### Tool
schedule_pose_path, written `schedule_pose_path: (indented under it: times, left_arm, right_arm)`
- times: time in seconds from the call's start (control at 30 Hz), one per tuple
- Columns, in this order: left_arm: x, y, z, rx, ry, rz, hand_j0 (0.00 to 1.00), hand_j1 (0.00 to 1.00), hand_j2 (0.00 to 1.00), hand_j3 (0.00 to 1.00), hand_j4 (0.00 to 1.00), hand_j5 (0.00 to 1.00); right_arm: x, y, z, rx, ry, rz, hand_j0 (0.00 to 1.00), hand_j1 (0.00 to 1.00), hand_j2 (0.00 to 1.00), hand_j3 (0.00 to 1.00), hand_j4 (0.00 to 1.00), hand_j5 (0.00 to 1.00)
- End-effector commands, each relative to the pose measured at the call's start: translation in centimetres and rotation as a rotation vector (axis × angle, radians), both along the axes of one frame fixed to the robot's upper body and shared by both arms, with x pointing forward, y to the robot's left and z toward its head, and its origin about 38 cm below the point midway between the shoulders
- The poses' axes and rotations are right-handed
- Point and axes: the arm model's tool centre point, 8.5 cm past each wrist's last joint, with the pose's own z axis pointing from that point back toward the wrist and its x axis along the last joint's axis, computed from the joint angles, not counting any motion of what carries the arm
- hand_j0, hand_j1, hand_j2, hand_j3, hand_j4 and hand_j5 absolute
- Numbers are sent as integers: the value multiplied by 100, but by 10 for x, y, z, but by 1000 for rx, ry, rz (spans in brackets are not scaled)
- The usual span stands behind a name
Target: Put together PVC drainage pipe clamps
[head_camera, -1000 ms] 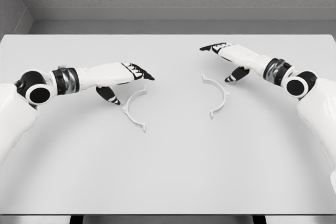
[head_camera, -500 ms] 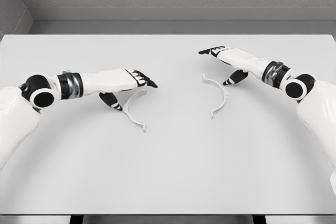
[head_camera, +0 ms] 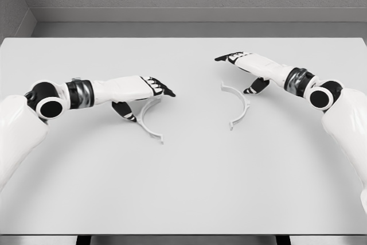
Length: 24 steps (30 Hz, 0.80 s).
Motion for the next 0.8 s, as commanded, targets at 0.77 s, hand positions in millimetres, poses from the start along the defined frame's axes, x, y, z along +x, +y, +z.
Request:
schedule_pose_path:
  times: [0.77]
  left_arm:
    - [2, -20, 7, -44, -11, -23, 100, 100, 100, 100, 100, 100]
  right_arm:
    - [-3, 8, 2, 1, -8, 27, 100, 100, 100, 100, 100, 100]
